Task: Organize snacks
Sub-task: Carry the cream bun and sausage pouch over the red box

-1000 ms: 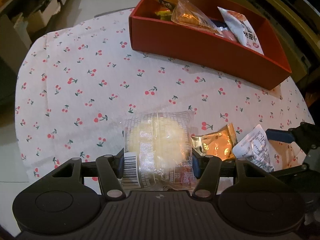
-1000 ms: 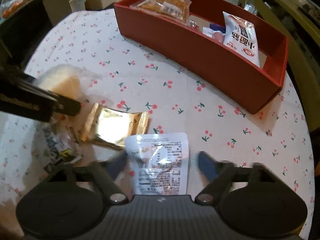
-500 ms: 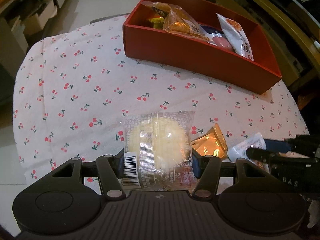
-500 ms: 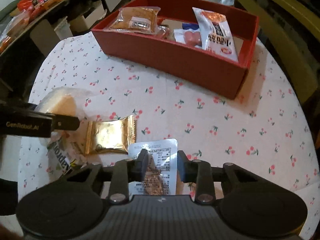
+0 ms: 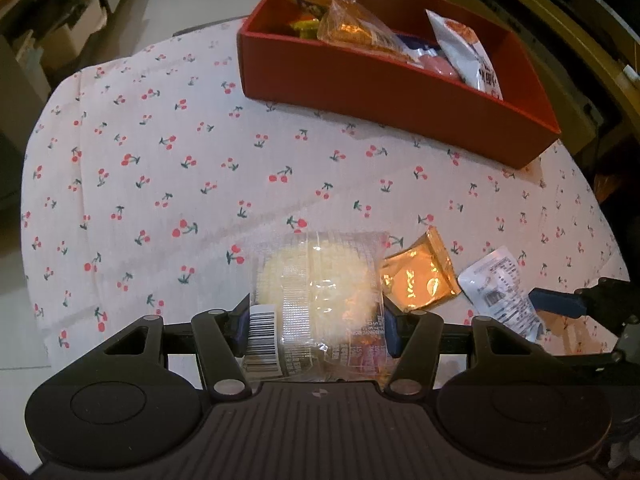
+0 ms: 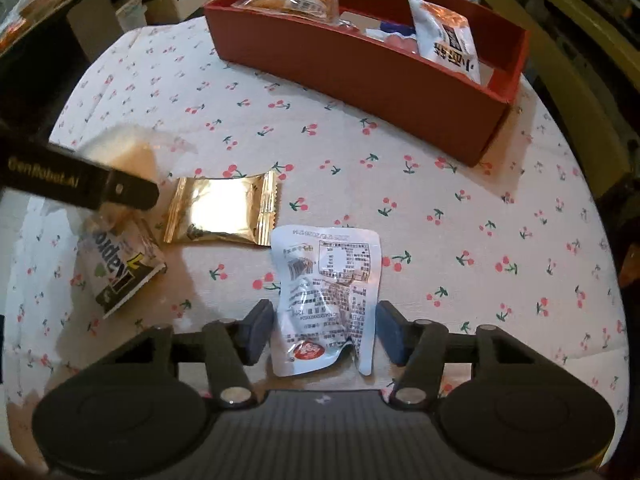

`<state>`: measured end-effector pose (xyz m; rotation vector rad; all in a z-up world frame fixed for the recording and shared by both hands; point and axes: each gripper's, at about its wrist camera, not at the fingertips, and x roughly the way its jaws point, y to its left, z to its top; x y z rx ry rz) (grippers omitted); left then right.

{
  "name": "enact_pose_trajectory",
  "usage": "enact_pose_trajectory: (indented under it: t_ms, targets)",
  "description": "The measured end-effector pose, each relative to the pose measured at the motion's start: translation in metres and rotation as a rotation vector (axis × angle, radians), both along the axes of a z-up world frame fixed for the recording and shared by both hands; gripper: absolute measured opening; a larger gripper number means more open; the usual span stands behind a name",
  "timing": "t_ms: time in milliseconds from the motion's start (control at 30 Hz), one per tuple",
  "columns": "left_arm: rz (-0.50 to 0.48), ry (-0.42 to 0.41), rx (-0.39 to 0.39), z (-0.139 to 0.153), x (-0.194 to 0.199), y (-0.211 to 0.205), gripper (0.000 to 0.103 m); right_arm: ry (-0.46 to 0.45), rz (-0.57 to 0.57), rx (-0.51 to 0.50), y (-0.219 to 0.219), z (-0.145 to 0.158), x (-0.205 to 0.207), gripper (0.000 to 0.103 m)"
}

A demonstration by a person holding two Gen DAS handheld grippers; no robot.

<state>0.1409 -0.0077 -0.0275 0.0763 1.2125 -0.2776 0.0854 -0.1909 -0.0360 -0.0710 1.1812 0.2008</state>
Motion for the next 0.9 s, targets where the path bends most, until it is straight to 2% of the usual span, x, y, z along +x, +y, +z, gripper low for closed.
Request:
enact_pose_trajectory:
  t_ms: [133, 467, 900]
  targets:
    - [0.000, -0.007, -0.003, 0.003, -0.001, 0.000, 0.065, -0.009, -0.006, 0.018, -0.002, 0.003, 0.001, 0.078]
    - [0.000, -0.040, -0.053, 0.020, 0.004, -0.008, 0.065, -0.140, -0.097, 0.121, -0.019, 0.042, 0.020, 0.078]
    - [0.012, -0.155, -0.077, 0.054, 0.037, -0.037, 0.065, -0.272, -0.158, 0.166, -0.028, 0.077, 0.069, 0.078]
